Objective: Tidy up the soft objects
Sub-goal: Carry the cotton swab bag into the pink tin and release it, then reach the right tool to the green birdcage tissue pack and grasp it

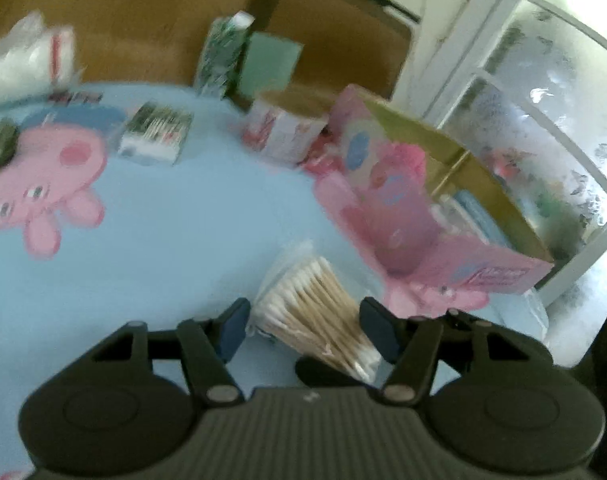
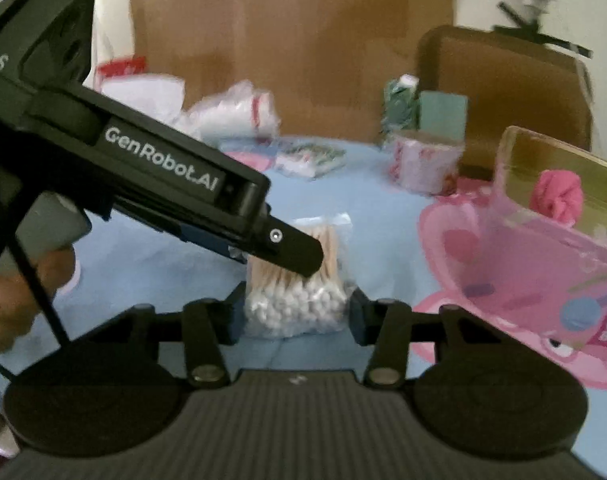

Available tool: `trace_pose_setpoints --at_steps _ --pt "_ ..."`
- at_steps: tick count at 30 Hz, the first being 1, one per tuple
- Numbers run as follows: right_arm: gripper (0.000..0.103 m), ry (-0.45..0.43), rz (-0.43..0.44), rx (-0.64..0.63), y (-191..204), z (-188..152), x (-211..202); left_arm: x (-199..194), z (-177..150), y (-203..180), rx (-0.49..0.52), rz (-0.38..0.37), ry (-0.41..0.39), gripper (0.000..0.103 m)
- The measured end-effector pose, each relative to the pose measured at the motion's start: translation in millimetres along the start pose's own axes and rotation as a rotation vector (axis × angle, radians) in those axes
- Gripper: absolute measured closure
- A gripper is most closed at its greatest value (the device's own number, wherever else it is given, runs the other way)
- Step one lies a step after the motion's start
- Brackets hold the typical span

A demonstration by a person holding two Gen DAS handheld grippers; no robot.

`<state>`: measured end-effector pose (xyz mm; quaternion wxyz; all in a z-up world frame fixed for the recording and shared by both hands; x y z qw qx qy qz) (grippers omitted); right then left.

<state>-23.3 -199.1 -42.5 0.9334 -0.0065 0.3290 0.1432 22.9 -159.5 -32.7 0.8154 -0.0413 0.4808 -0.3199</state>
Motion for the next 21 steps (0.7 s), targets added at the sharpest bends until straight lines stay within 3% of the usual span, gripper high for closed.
trace_pose_setpoints --at_steps 6,11,14,15,17,18,21 --pt "0.051 -0.203 -0.124 0.051 -49 35 -45 -10 58 -73 0.224 -0.042 -0.093 0.04" --pt "0.05 -0.245 -0.236 0.164 -113 43 -64 25 88 -133 0.346 -0.05 -0.104 0.038" --pt "0.046 -0.21 -0.286 0.24 -150 39 -57 53 96 -144 0.346 -0.021 -0.089 0.036" --pt "0.037 -0.189 -0.314 0.247 -162 36 -51 59 98 -144 0.334 -0.008 -0.089 0.036" --pt "0.03 -0.138 -0.455 0.256 -186 31 -42 63 99 -141 0.3 0.015 -0.1 0.036" --pt "0.03 -0.16 -0.504 0.273 -196 30 -46 60 97 -137 0.289 0.012 -0.111 0.036" --pt "0.031 -0.244 -0.463 0.352 -211 27 -64 41 95 -115 0.253 0.02 -0.161 0.036"
Point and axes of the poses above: each gripper's, at about its wrist camera, not at the fingertips, and x roughly the way its jaws point, y to its left, z to its top, the point moved 9 cm from there along x, roughly the way its jaws point, and after that the axes turned 11 degrees about y, right-handed, at the moved point
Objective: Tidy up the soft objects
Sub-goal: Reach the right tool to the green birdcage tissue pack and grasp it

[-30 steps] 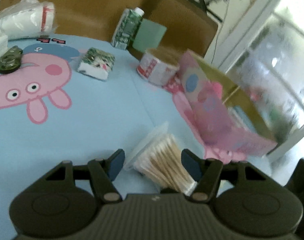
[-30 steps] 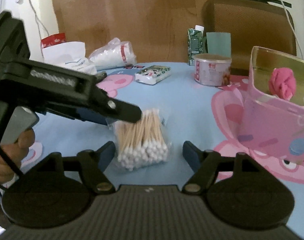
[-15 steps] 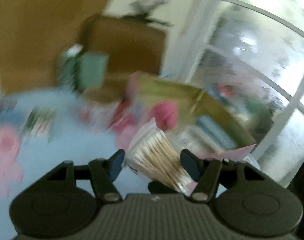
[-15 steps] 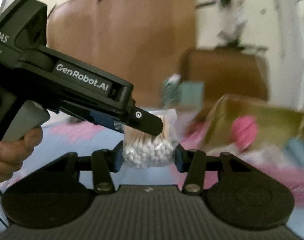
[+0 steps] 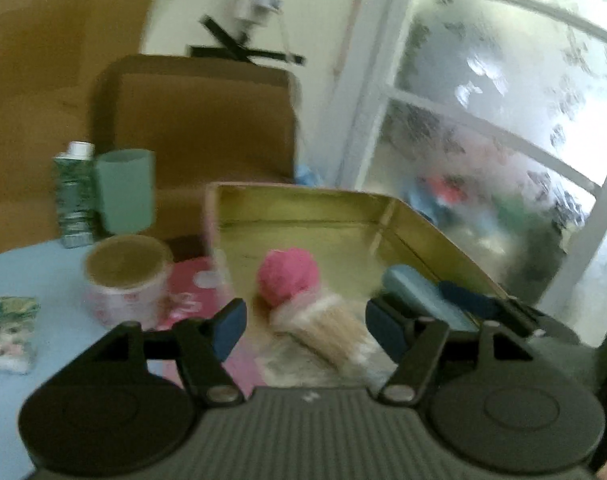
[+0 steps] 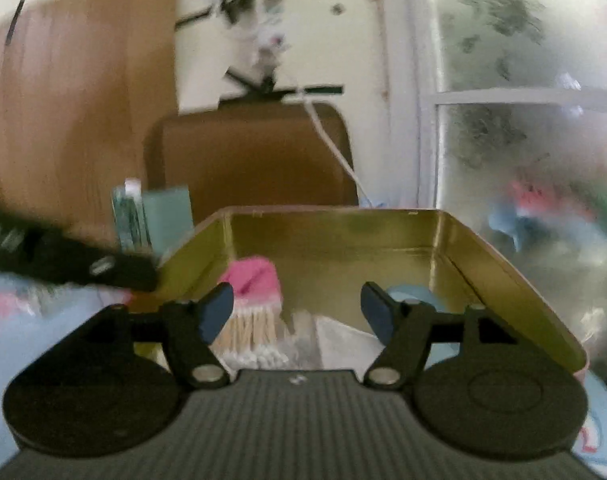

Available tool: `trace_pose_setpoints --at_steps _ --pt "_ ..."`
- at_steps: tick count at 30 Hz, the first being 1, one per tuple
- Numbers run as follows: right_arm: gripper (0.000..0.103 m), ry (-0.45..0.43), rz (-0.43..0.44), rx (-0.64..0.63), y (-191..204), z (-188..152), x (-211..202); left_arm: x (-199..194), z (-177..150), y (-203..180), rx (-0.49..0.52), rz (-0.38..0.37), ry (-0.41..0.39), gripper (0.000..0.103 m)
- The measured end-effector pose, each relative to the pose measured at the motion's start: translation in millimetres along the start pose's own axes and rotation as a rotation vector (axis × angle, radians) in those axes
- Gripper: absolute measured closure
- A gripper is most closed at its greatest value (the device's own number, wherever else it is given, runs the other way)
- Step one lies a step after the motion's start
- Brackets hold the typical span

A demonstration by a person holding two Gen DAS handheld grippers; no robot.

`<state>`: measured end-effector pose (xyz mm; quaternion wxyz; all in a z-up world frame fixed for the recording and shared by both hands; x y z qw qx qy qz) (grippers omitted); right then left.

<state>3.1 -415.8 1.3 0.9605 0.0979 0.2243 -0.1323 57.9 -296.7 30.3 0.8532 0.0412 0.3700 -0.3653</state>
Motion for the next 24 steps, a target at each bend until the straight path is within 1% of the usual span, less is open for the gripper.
trace_pose_setpoints --at_steps 2,3,5,6,9,11,12,13,14,15,16,17,19,20,21,23,24 --pt "0.031 -0.035 -0.011 0.033 -7 6 -6 -15 -7 22 -0.04 0.018 -0.025 0.036" --pt "0.033 -0.052 -0.001 0.044 -6 8 -10 -24 -13 38 -0.069 0.032 -0.037 0.035" --pt "0.038 -0.079 0.052 0.06 4 13 -18 -39 -29 71 -0.128 0.08 -0.052 0.035" --pt "0.042 -0.083 0.09 0.059 12 15 -21 -47 -41 93 -0.164 0.122 -0.057 0.035" --pt "0.045 -0.05 0.255 0.006 62 20 -26 -68 -73 161 -0.27 0.259 -0.054 0.035" --pt "0.045 0.005 0.377 -0.043 106 18 -24 -84 -95 205 -0.327 0.394 -0.049 0.035" --pt "0.045 0.038 0.427 -0.063 128 16 -21 -93 -105 222 -0.356 0.443 -0.056 0.035" --pt "0.044 0.08 0.472 -0.082 153 12 -14 -101 -112 237 -0.387 0.47 -0.07 0.034" --pt "0.041 0.119 0.501 -0.101 175 7 -7 -109 -119 249 -0.427 0.482 -0.089 0.034" --pt "0.037 0.158 0.526 -0.124 197 2 2 -114 -125 260 -0.472 0.476 -0.107 0.034" --pt "0.034 0.194 0.543 -0.146 218 -4 13 -118 -130 268 -0.515 0.453 -0.124 0.034" --pt "0.028 0.233 0.532 -0.159 236 -9 29 -118 -134 275 -0.545 0.433 -0.137 0.034" --pt "0.026 0.313 0.464 -0.158 263 -16 67 -120 -135 282 -0.585 0.402 -0.16 0.034" --pt "0.026 0.344 0.442 -0.155 274 -17 83 -120 -133 282 -0.586 0.391 -0.177 0.034" --pt "0.023 0.372 0.418 -0.15 284 -17 99 -120 -134 282 -0.588 0.38 -0.185 0.034" --pt "0.017 0.43 0.39 -0.132 299 -19 126 -117 -133 284 -0.596 0.355 -0.178 0.034" --pt "0.017 0.459 0.381 -0.13 306 -22 137 -117 -132 286 -0.598 0.346 -0.176 0.034"
Point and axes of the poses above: each gripper's, at about its wrist camera, not at the fingertips, and x roughly the way its jaws point, y to its left, z to its top, the point moved 9 cm from there along x, roughly the way its jaws point, and after that the axes turned 11 degrees about y, right-handed, at the moved point
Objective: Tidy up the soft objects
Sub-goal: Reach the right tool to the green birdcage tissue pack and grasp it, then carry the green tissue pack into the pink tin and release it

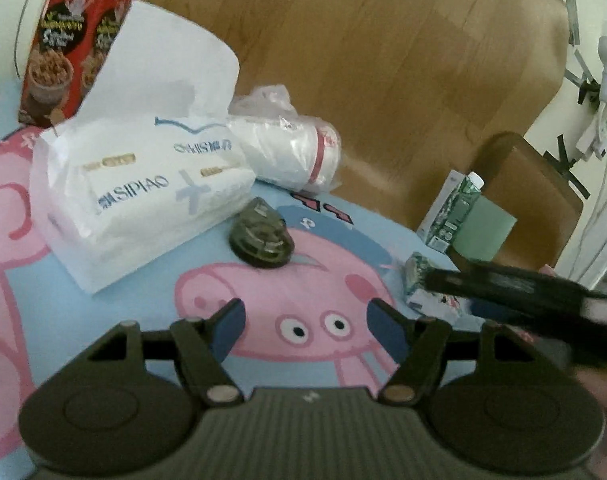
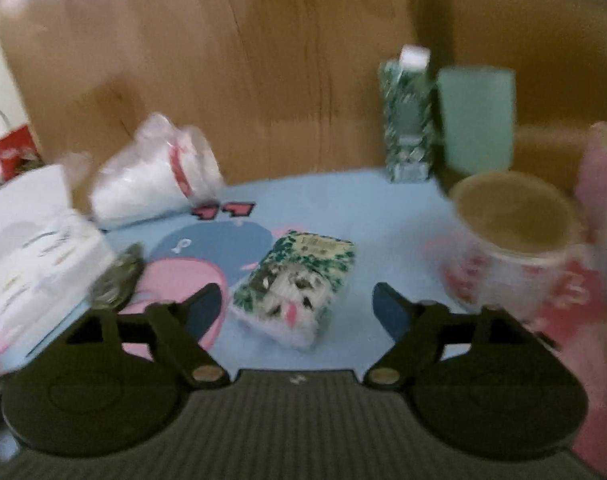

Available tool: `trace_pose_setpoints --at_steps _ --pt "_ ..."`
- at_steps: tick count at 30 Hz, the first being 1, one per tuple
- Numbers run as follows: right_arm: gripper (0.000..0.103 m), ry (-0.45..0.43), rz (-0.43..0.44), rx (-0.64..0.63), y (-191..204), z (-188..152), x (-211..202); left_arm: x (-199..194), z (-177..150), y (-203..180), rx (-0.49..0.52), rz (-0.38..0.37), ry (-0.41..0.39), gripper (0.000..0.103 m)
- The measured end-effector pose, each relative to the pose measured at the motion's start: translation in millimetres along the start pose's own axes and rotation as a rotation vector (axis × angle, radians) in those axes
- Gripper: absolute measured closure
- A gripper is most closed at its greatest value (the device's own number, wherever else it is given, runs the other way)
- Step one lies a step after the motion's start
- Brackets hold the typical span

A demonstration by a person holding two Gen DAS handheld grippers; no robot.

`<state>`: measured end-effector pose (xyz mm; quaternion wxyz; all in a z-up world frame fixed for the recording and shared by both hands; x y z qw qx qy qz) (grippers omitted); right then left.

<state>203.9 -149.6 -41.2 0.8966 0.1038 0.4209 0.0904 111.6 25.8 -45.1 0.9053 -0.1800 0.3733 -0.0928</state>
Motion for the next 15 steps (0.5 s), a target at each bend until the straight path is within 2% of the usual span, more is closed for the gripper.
trace_pose_setpoints --at_steps 1,2,3,4,9,11,15 --pt "0.016 0.026 -0.01 0.01 2 0 11 0 1 1 -0.003 -0.004 0.001 0.034" --pt "0.03 0.008 -0.03 -0.013 5 0 13 -1 -1 1 -0.007 -0.007 0.004 0.034" --pt "0.035 0.011 -0.052 -0.066 12 -2 16 -1 -1 2 -0.011 -0.011 0.007 0.034" --pt "0.037 0.005 -0.078 -0.118 18 -6 13 -2 -1 2 -0.013 -0.014 0.009 0.034" --pt "0.038 -0.013 -0.011 -0.286 38 -53 -21 -2 -4 -2 0.007 -0.019 0.017 0.033" --pt "0.038 -0.017 0.034 -0.3 35 -79 -45 -1 -6 -5 0.026 -0.029 0.026 0.032" --pt "0.038 -0.032 0.069 -0.293 21 -122 -86 1 -12 -22 0.108 -0.052 0.056 0.032"
Point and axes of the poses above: each gripper's, at about its wrist camera, not at the fingertips, and x roughly the way its jaws point, y to its left, z to its top, the point moved 9 cm from there along x, roughly the way its jaws point, and after that the axes turned 11 degrees about y, right-handed, at the moved point
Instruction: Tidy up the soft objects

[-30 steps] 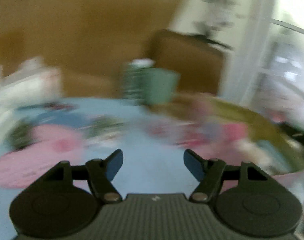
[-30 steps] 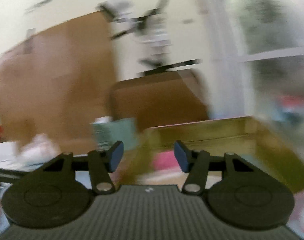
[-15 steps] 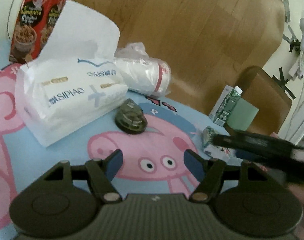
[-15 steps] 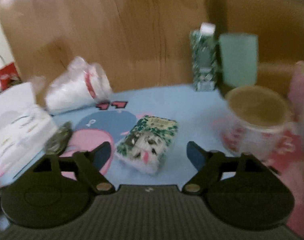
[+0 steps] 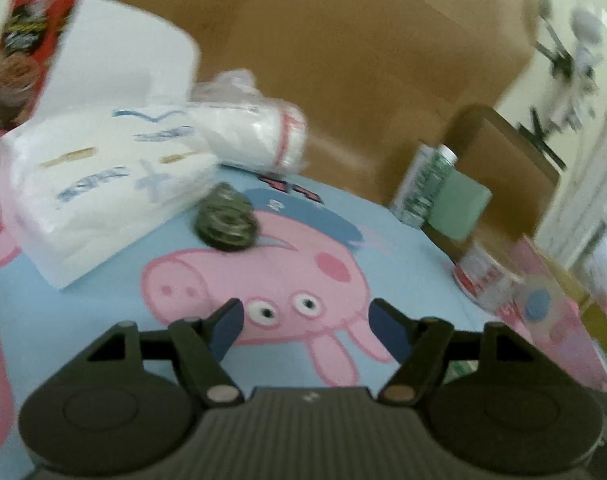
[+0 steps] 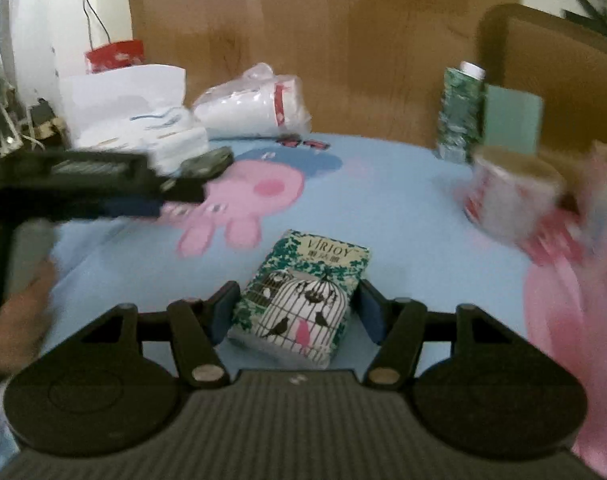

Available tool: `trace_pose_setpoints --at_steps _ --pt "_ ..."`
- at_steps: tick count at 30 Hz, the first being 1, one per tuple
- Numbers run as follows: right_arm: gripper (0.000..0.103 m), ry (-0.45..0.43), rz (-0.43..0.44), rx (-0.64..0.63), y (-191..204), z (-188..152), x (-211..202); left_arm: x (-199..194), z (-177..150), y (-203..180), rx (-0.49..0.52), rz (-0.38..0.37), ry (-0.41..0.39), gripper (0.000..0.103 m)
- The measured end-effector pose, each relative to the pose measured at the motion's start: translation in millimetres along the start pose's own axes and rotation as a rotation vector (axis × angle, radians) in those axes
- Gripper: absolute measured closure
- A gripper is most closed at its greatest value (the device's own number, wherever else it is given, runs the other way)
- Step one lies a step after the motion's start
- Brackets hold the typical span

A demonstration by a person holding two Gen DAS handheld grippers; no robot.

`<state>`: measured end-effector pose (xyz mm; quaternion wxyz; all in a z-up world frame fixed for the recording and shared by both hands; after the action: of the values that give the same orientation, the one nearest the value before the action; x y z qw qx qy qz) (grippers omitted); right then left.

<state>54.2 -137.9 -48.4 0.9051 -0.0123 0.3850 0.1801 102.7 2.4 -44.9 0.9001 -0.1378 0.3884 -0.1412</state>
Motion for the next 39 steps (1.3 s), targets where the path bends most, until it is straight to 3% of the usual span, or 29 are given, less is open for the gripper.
trace_pose_setpoints --at_steps 4,9,10,11,12,14,15,17,20,25,29,32,34,36,39 --pt "0.032 -0.037 -0.065 0.01 -14 -32 -32 4 -16 -37 0.076 -0.057 0.072 0.032" --pt "0.026 -0.043 -0.048 0.049 -20 -40 -43 -4 -36 -88 0.13 -0.159 0.148 0.036" --pt "0.027 -0.048 -0.042 0.052 -20 -40 -44 -5 -41 -96 0.149 -0.162 0.165 0.037" --pt "0.041 -0.046 -0.032 0.051 -20 -41 -43 -6 -46 -105 0.171 -0.161 0.186 0.044" --pt "0.045 -0.051 -0.028 0.045 -20 -42 -45 -4 -53 -113 0.188 -0.171 0.217 0.056" --pt "0.05 -0.07 -0.015 0.04 -18 -42 -50 0 -65 -129 0.194 -0.233 0.29 0.067" --pt "0.051 -0.089 -0.007 0.045 -18 -42 -53 1 -69 -138 0.195 -0.26 0.313 0.066" --pt "0.051 -0.139 -0.035 0.061 -24 -38 -66 -5 -64 -157 0.239 -0.258 0.275 0.067" --pt "0.051 -0.246 -0.087 0.094 -44 -29 -95 -14 -47 -195 0.285 -0.317 0.234 0.068" --pt "0.051 -0.377 -0.24 0.131 -92 -23 -143 -8 -35 -273 0.399 -0.397 0.205 0.067" --pt "0.051 -0.382 -0.306 0.224 -144 -31 -158 21 -42 -326 0.452 -0.418 0.248 0.066" --pt "0.043 -0.353 -0.36 0.282 -186 -29 -156 40 -43 -350 0.476 -0.372 0.225 0.054" --pt "0.034 -0.323 -0.42 0.321 -220 -24 -148 50 -38 -355 0.478 -0.309 0.179 0.046" --pt "0.034 -0.308 -0.466 0.355 -240 -25 -142 51 -36 -352 0.458 -0.281 0.168 0.046" --pt "0.034 -0.342 -0.44 0.424 -253 -34 -150 44 -31 -340 0.45 -0.278 0.139 0.046"
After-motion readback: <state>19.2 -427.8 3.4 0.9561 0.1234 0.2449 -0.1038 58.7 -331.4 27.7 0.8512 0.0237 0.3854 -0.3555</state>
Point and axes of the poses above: each gripper's, at about its wrist camera, not at the fingertips, and x roughly the way its jaws point, y to its left, z to its top, the point moved 9 cm from there along x, roughly the way its jaws point, and after that the axes turned 11 degrees about y, right-handed, at the moved point
